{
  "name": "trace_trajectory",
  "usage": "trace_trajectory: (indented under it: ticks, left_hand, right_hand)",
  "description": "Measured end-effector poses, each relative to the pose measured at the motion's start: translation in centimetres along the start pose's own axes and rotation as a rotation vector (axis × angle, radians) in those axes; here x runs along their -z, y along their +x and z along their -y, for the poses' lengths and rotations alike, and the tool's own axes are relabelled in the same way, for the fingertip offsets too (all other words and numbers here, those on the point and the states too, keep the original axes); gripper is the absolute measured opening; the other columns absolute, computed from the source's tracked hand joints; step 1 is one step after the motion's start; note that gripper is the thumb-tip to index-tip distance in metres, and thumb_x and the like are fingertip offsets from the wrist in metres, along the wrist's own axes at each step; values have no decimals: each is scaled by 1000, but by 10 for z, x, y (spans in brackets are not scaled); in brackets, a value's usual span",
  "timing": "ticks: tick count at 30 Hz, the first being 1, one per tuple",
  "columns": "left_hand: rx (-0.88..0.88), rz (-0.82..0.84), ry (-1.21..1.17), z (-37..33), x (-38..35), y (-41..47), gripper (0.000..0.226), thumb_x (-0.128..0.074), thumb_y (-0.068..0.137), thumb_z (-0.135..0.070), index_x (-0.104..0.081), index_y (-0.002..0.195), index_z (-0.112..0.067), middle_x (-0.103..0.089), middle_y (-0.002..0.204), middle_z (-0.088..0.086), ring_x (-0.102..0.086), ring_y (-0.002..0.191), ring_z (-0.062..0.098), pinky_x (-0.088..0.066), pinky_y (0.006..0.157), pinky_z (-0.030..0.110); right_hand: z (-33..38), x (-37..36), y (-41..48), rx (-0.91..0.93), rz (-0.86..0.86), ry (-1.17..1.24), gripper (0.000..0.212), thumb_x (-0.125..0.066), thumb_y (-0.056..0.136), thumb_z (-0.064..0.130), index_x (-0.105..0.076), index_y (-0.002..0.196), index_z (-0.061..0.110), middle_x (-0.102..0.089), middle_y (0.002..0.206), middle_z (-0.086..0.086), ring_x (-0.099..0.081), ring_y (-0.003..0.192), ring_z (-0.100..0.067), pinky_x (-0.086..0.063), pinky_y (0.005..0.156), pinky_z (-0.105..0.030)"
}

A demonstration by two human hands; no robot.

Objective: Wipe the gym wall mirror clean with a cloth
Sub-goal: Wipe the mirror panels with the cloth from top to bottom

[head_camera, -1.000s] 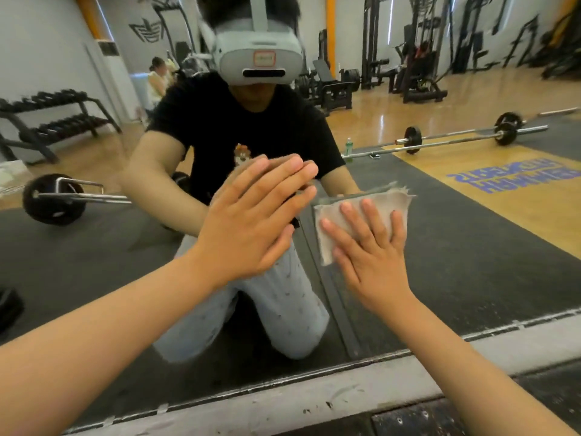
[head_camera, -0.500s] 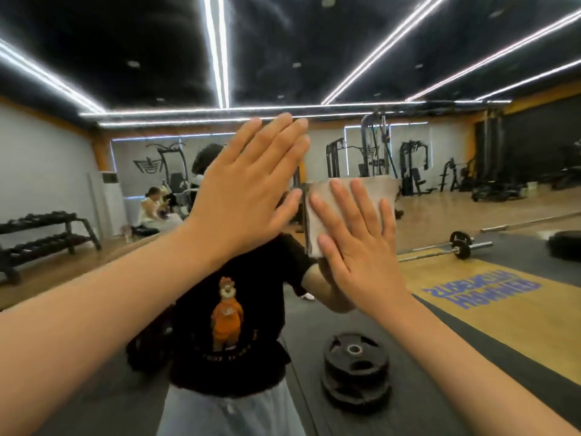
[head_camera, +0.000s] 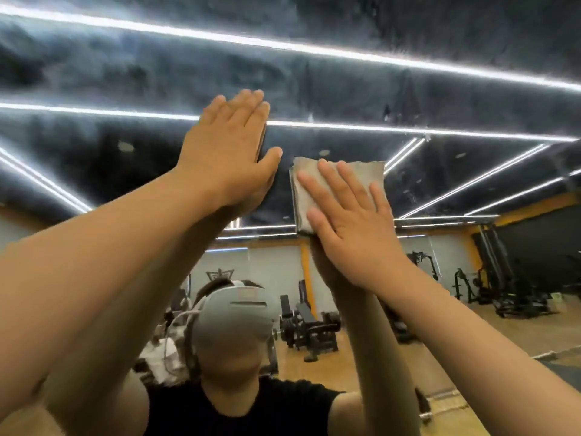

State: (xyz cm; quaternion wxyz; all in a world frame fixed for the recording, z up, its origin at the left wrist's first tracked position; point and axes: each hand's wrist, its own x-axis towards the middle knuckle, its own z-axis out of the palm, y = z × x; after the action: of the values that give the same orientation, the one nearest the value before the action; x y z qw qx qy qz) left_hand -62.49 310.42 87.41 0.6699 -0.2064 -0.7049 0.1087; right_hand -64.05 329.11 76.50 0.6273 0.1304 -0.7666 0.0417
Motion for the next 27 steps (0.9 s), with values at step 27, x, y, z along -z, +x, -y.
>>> trace_trajectory:
  ticks: [27]
  left_hand:
    - [42, -13, 3, 14, -9, 68, 66, -23, 105, -43, -2, 159, -12, 3, 167, 4, 5, 153, 15, 4, 124, 37]
  right_hand:
    - [-11, 19, 72, -56, 14, 2, 51, -13, 106, 45, 9, 152, 50, 19, 163, 17, 22, 148, -6, 14, 119, -44]
